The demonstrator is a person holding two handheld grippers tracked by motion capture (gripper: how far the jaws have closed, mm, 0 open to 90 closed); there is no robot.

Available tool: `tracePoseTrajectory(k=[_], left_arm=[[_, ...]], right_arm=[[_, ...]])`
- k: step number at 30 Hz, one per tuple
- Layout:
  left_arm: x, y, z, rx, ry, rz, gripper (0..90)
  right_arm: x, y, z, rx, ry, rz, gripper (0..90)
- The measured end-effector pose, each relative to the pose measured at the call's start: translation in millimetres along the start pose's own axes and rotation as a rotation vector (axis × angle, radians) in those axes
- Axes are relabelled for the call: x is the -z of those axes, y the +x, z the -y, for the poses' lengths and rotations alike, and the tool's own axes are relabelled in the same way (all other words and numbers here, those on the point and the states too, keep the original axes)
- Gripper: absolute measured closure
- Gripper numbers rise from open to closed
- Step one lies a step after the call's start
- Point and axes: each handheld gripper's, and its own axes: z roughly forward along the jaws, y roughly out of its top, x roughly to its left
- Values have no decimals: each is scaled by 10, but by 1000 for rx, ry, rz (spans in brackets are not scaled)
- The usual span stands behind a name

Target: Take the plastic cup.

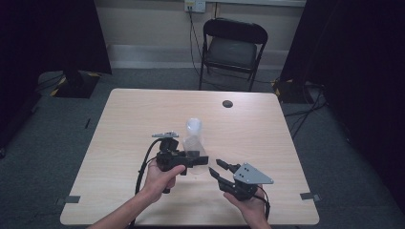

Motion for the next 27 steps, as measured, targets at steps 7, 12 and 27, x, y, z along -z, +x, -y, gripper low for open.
tracePoseTrajectory(k=[7, 12, 27], left_arm=[[-5, 10, 7, 25, 8, 32, 374], [-9, -37, 14, 23, 7, 69, 371], [-77, -100, 53, 64, 35, 154, 366]], right_arm=[[-12, 16, -6, 19, -17, -9, 634], [-6, 54, -15, 48, -45, -12, 649], [-33, 83, -27, 78, -83, 7, 708]])
